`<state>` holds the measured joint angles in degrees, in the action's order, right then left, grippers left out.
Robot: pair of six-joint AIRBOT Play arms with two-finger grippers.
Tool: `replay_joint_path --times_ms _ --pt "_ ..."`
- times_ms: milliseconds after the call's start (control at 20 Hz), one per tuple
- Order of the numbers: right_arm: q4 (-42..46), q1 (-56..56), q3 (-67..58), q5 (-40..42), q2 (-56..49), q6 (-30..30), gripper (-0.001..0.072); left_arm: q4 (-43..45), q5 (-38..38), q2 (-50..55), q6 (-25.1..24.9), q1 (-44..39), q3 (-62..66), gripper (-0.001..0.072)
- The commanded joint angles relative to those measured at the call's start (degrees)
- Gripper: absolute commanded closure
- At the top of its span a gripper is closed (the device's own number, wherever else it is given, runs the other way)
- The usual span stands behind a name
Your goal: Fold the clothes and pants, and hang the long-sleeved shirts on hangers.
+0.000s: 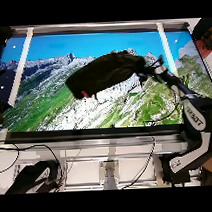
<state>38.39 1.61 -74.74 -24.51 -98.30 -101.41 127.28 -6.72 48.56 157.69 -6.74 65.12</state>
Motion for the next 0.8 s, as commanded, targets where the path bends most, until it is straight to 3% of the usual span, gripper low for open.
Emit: replay_joint_path --times_ms 0,150,400,750 --pt "10.64 -8.55 -0.68 -8.09 4.63 -3.15 0.0709 -0.02 0.04 -0.02 0.00 0.00 0.02 0.0410" --pt "23.37 -18.34 -0.70 -16.44 9.60 -6.14 0.0709 0.00 0.04 -0.02 0.00 0.00 0.02 0.0410" --pt "39.12 -35.58 -2.54 -31.34 17.07 -6.12 0.0709 0.00 0.04 0.00 0.00 0.00 0.02 0.0410" --pt "48.19 -54.21 -8.94 -43.15 24.13 -2.71 0.0709 0.00 0.04 0.02 0.00 0.00 0.02 0.0410"
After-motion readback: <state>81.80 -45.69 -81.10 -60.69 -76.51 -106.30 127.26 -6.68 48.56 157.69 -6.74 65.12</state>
